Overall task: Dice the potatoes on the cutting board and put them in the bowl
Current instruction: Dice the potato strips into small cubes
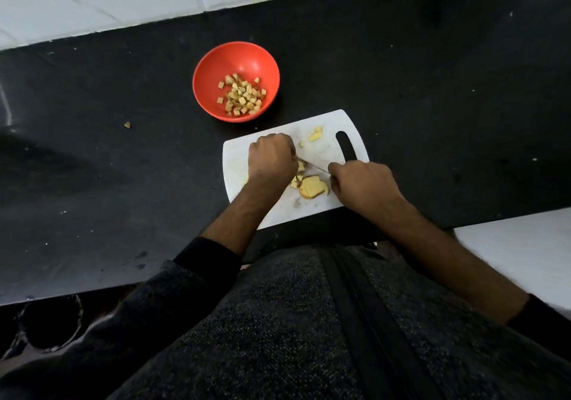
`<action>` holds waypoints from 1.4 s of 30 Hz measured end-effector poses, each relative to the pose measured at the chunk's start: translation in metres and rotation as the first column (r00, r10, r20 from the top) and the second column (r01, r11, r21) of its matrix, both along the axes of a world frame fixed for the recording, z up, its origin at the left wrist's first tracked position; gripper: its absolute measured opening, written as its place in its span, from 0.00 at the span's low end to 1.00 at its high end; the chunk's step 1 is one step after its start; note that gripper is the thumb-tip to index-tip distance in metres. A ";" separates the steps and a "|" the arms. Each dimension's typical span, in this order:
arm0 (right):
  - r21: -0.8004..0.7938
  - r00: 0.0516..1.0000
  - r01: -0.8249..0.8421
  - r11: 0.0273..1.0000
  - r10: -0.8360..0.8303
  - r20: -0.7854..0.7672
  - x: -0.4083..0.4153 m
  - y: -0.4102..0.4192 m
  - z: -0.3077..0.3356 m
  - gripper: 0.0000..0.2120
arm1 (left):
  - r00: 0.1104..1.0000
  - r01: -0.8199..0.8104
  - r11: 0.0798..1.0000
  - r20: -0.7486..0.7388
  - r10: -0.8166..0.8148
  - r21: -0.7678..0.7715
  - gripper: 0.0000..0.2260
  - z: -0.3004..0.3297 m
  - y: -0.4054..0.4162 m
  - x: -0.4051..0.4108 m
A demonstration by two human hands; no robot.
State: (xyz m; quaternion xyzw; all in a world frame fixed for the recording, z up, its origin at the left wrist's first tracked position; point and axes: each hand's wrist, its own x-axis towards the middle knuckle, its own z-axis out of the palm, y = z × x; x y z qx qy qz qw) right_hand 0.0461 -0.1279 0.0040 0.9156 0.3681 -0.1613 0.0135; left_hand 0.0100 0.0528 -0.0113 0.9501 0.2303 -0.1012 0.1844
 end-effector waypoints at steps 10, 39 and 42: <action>0.058 0.996 0.093 0.994 -0.093 -0.002 -0.005 -0.014 0.007 0.10 | 0.998 0.024 0.993 0.069 -0.016 -0.115 0.07 -0.007 0.006 -0.002; -0.002 0.993 0.118 0.993 -0.118 0.019 -0.025 -0.025 0.003 0.21 | 0.982 -0.012 0.930 0.172 0.080 -0.367 0.13 -0.014 -0.004 0.003; 0.022 0.990 0.143 0.989 -0.143 -0.004 -0.026 -0.025 0.002 0.22 | 0.978 -0.040 0.925 0.174 0.114 -0.377 0.12 -0.011 -0.004 0.000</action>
